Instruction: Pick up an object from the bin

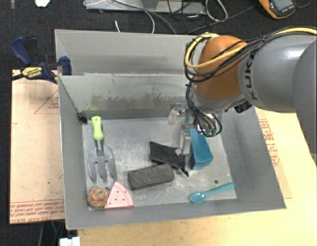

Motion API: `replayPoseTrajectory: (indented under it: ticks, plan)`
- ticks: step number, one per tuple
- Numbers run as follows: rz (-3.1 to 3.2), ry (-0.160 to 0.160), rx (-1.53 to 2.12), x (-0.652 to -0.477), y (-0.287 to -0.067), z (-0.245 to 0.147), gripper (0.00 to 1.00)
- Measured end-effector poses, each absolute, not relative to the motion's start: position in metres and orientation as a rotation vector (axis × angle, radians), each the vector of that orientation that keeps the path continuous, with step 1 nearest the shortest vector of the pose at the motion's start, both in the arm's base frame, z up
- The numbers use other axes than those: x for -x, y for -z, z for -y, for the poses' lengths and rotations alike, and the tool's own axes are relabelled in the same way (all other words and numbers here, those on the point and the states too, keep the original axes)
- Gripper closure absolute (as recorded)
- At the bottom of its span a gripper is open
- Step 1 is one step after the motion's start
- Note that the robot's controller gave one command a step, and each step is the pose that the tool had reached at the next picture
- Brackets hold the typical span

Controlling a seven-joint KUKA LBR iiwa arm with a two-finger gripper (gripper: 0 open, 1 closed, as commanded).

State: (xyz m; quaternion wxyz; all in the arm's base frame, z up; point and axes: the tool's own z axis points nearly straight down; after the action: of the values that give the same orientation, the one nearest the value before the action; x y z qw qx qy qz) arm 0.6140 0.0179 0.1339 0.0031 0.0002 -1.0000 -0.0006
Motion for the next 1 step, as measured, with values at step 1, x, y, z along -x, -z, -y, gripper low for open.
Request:
replayPoseTrajectory:
  ticks: [1]
  plan:
    - [3.143,0.002,0.001,-0.6158,-0.1385,-0.0179,0.0]
